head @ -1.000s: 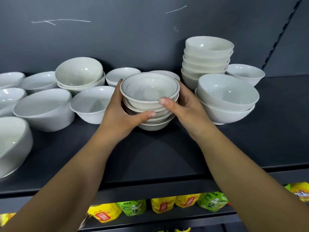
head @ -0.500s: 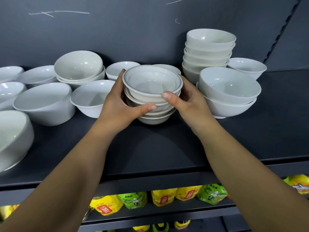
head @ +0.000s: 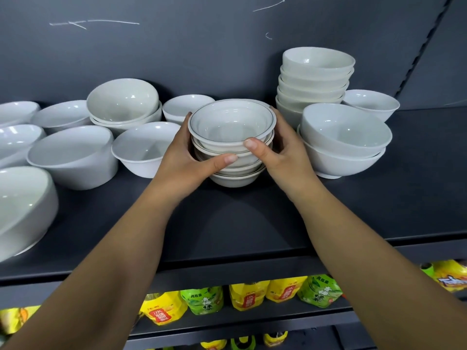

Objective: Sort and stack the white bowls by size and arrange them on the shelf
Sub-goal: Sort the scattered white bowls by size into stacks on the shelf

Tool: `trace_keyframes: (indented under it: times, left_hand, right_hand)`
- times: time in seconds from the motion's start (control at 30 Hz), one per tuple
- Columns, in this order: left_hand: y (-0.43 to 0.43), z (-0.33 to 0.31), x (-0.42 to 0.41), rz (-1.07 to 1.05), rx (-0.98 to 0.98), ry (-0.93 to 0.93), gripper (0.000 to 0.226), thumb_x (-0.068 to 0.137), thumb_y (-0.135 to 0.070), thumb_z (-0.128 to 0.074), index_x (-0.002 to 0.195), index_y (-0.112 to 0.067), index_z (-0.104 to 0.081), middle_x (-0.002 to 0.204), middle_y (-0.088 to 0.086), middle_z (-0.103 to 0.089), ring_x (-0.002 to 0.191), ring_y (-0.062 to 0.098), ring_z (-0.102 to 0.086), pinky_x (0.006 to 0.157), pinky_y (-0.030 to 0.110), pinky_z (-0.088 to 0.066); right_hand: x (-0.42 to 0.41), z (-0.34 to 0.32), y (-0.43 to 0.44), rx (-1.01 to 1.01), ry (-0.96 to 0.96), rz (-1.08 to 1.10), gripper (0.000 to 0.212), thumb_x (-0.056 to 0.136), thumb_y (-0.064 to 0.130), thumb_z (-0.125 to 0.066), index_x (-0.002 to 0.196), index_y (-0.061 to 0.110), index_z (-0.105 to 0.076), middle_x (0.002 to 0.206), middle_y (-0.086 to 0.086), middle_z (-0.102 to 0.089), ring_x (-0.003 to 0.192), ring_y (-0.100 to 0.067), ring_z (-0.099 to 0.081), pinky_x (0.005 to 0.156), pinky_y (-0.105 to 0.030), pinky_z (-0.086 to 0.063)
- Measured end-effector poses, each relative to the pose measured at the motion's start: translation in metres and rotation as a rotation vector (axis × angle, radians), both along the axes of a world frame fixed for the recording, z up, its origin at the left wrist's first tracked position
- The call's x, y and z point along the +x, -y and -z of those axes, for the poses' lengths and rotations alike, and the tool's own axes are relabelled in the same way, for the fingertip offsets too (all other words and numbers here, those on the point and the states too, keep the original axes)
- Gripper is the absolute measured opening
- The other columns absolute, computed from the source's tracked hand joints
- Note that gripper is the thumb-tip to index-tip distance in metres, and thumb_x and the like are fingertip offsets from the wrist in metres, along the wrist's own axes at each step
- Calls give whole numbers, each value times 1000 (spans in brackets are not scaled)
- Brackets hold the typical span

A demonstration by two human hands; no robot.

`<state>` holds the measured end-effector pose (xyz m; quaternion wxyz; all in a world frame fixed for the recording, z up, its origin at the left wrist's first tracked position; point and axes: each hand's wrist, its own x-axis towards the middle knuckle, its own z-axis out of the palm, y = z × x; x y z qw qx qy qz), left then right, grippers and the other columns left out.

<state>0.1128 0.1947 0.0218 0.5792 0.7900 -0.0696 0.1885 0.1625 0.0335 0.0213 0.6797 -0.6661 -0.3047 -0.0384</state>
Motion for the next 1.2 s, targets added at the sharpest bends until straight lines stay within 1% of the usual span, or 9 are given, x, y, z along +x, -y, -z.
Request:
trace_keyframes:
  times: [0.1, 0.27, 0.37, 0.5, 0.63, 0.8, 1.0, 1.13, 1.2]
  left_hand:
    - [2, 3, -2, 19, 0, -19, 85, 61, -40, -75, 135, -18, -39, 129, -8, -56, 121, 4, -51, 104, 31, -41]
    - [5, 12, -7, 60, 40, -74, 119, 50, -28, -85, 145, -21, -13, 135, -19, -41, 119, -17, -40, 90, 2, -37]
    - [4, 18, -3, 16, 76, -87, 134, 43, -40, -84, 147, -20, -1, 147, -9, -31, 130, -5, -34, 99, 6, -34]
    - [6, 18, -2, -14, 67, -63, 125, 49, -25, -86, 146, -16, -8, 144, -6, -36, 127, -1, -39, 93, 0, -34]
    - [5, 13, -5, -6, 88, -8, 110, 49, -22, -90, 137, -22, -25, 126, -21, -45, 109, -22, -44, 83, -2, -35]
    - [2, 11, -19, -26, 136, -9, 107, 46, -20, -91, 130, -28, -26, 118, -28, -43, 102, -30, -42, 80, -6, -33]
    - [-4, 14, -41, -111, 154, 12, 107, 47, -30, -93, 129, -31, -24, 119, -29, -42, 102, -31, -40, 81, -6, -31]
    - [-10, 19, -60, -171, 161, 6, 109, 40, -46, -82, 132, -29, -27, 121, -29, -43, 107, -27, -42, 87, -4, -33]
    - [-13, 20, -67, -194, 161, 9, 108, 43, -39, -91, 132, -25, -30, 118, -29, -45, 103, -28, -44, 83, -5, -33]
  right_hand:
    - [-1, 0, 1, -27, -9, -3, 44, 74, 24, -68, 114, 25, -48, 111, 14, -59, 103, 8, -55, 87, -9, -40]
    - [0, 8, 2, -56, -162, -88, 53, 70, 40, -65, 119, 35, -45, 120, 17, -58, 112, 7, -53, 98, -15, -41]
    - [-1, 10, 4, -56, -197, -98, 49, 70, 40, -64, 117, 35, -48, 117, 18, -60, 109, 7, -54, 96, -14, -41]
    - [-1, 9, 5, -47, -195, -98, 46, 75, 33, -68, 118, 32, -50, 113, 18, -61, 103, 11, -56, 86, -7, -43]
    - [-4, 10, 7, -71, -196, -88, 40, 79, 29, -69, 114, 35, -50, 109, 22, -59, 98, 16, -55, 82, -3, -42]
    - [-10, 7, 11, -72, -199, -142, 29, 82, 21, -66, 97, 40, -50, 101, 27, -56, 86, 24, -53, 74, 1, -40]
    - [-15, 7, 3, -95, -267, -241, 48, 60, 50, -68, 105, 39, -52, 119, 13, -59, 114, -5, -54, 102, -32, -43]
    - [-19, 10, 0, -111, -247, -294, 66, 56, 52, -71, 115, 34, -50, 125, 9, -57, 118, -9, -53, 103, -36, -42]
    - [-21, 11, 0, -125, -242, -339, 55, 60, 47, -71, 110, 38, -51, 117, 17, -58, 115, -5, -53, 102, -33, -42]
